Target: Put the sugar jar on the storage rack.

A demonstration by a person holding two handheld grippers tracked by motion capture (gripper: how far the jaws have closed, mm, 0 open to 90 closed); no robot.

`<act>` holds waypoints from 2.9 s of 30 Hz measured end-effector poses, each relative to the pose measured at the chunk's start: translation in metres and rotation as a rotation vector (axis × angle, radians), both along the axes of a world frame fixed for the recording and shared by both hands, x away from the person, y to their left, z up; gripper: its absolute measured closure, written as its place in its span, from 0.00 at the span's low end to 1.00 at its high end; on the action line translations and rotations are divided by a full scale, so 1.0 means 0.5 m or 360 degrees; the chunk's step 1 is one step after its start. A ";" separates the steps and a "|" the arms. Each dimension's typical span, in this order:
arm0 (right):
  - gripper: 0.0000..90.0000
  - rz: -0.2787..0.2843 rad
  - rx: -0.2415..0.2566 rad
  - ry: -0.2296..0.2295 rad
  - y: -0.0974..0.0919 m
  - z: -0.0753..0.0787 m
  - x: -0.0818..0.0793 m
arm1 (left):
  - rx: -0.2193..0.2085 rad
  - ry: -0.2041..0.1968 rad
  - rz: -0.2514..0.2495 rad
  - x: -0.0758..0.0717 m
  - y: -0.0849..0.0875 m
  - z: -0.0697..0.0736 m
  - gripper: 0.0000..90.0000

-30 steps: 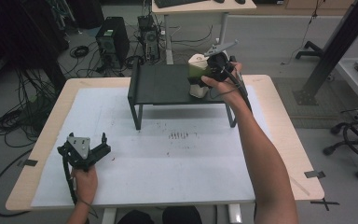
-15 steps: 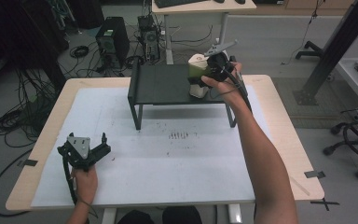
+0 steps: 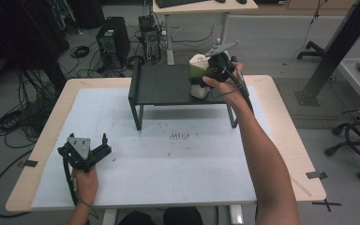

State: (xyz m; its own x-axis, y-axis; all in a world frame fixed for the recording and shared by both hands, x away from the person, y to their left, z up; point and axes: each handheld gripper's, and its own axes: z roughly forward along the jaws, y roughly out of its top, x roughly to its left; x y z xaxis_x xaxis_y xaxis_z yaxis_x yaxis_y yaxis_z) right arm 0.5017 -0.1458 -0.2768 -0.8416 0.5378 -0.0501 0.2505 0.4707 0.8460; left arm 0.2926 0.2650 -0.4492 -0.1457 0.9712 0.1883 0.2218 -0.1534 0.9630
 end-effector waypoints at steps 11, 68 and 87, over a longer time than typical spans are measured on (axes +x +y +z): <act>0.31 0.0003 -0.0001 -0.0004 0.000 0.000 0.000 | 0.0000 -0.0003 0.0001 0.000 0.000 0.000 0.00; 0.03 -0.0092 -0.0008 0.0019 -0.028 0.003 -0.036 | 0.0031 -0.0001 -0.0010 0.000 -0.005 0.000 0.00; 0.01 -0.0177 0.0038 -0.0007 -0.096 -0.001 -0.127 | 0.0009 -0.0009 -0.0012 0.000 -0.002 0.000 0.00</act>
